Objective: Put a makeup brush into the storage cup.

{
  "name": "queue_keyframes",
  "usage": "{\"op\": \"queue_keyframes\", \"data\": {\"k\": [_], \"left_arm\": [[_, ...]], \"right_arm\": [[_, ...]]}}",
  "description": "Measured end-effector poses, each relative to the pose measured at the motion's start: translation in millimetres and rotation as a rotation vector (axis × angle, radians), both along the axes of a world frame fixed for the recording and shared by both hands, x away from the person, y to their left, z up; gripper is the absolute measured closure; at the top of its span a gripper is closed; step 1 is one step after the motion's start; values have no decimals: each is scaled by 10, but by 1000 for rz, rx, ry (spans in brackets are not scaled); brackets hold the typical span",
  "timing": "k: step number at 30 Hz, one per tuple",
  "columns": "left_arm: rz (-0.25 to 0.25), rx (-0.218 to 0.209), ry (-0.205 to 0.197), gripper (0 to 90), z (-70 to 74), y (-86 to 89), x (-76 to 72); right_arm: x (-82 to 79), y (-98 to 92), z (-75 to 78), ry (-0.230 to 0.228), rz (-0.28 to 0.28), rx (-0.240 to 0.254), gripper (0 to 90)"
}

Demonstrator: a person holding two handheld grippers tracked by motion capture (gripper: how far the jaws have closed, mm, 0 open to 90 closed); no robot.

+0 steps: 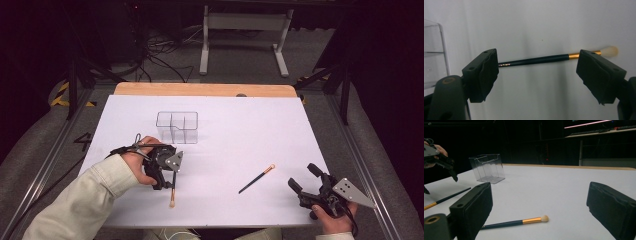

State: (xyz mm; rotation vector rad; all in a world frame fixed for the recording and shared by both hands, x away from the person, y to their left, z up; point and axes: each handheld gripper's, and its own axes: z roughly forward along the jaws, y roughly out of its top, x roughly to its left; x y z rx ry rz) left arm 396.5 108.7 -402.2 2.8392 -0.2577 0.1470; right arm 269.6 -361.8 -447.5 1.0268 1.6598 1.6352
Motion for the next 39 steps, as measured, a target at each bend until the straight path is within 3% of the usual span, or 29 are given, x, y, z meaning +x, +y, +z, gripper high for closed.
{"op": "queue_keyframes", "data": {"k": [10, 13, 26, 39], "left_arm": [[-16, 18, -10, 189, -36, -55, 3], [-32, 41, -17, 190, -44, -84, -1], [-62, 24, -6, 224, -90, -86, -1], [-80, 24, 37, 232, -188, -87, 47]], "right_arm": [[-50, -43, -6, -1, -19, -1, 71], [-51, -44, -5, -1, -19, 0, 71], [-29, -23, -2, 0, -11, 3, 66], [-32, -24, -4, 2, -11, 6, 66]]}}
